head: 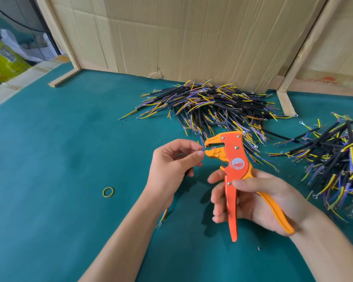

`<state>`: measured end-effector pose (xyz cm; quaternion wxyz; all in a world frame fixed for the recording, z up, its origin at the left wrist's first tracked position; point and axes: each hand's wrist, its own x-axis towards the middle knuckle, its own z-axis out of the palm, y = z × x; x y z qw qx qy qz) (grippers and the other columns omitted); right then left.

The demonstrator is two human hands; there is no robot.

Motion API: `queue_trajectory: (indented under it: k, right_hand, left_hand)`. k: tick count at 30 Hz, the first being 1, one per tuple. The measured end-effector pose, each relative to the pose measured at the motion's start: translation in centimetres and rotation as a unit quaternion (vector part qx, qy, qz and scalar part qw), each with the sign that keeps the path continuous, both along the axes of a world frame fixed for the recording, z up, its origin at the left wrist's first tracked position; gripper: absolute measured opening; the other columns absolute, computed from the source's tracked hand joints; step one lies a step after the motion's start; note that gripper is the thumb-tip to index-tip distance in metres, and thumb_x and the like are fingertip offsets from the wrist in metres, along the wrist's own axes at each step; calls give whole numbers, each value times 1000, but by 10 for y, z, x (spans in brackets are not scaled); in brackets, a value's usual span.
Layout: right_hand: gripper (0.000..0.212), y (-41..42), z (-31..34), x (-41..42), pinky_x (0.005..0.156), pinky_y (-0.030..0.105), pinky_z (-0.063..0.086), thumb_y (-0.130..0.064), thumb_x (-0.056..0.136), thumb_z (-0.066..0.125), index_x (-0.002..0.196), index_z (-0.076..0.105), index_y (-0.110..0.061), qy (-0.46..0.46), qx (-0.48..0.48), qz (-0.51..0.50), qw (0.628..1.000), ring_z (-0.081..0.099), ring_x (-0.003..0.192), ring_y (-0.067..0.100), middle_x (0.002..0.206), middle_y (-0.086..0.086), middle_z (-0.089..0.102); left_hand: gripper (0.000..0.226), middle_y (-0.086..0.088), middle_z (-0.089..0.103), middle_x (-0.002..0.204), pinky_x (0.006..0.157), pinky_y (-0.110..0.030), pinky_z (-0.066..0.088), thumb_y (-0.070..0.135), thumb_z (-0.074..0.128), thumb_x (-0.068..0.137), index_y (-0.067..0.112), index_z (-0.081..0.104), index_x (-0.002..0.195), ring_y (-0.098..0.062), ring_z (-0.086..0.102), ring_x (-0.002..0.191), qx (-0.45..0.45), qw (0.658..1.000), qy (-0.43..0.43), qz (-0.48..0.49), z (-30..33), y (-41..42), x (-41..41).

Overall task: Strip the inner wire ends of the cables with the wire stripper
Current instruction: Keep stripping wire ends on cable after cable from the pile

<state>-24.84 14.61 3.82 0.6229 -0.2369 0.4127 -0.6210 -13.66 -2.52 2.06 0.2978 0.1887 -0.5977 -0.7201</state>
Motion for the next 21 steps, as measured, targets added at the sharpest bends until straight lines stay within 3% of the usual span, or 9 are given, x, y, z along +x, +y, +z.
queue_trajectory:
  k: [5, 7, 12, 16, 21]
  right_hand:
    - [58, -4, -1, 0, 72, 47, 57, -12, 74, 77, 126, 61, 7, 45, -26, -112, 992, 68, 80, 43, 126, 27, 64]
    - [62, -4, -2, 0, 70, 44, 57, -7, 74, 74, 130, 56, 10, 46, -35, -141, 988, 67, 78, 42, 118, 25, 66]
    - [54, -6, -2, 3, 69, 42, 56, -3, 78, 65, 130, 59, 8, 71, -34, -143, 986, 65, 79, 41, 108, 19, 70]
    - [51, -5, -3, 2, 71, 42, 56, -3, 79, 69, 129, 63, 4, 68, -30, -142, 987, 65, 81, 39, 108, 18, 71]
    - [52, -6, -4, 2, 76, 50, 53, -10, 80, 73, 131, 66, -7, 94, -15, -124, 988, 64, 85, 41, 109, 31, 67]
  left_hand:
    - [9, -8, 61, 69, 47, -24, 39, 6, 77, 76, 13, 71, 77, -18, 57, 57, -2, 999, -24, -35, -1, 2, -2]
    - [9, -7, 59, 64, 44, -23, 38, 10, 76, 73, 16, 70, 74, -18, 56, 53, -9, 998, -43, -45, -2, 5, -2]
    - [9, -7, 57, 61, 42, -22, 38, 15, 77, 74, 16, 69, 77, -16, 52, 47, -29, 996, -76, -44, -5, 7, -2]
    - [15, -11, 51, 66, 44, -24, 38, 3, 74, 86, 14, 65, 88, -18, 51, 51, -30, 996, -71, -37, -4, 6, -3]
    - [9, -12, 45, 74, 45, -23, 35, 9, 63, 98, 16, 66, 104, -15, 44, 52, -40, 996, -61, -44, -2, 6, -3]
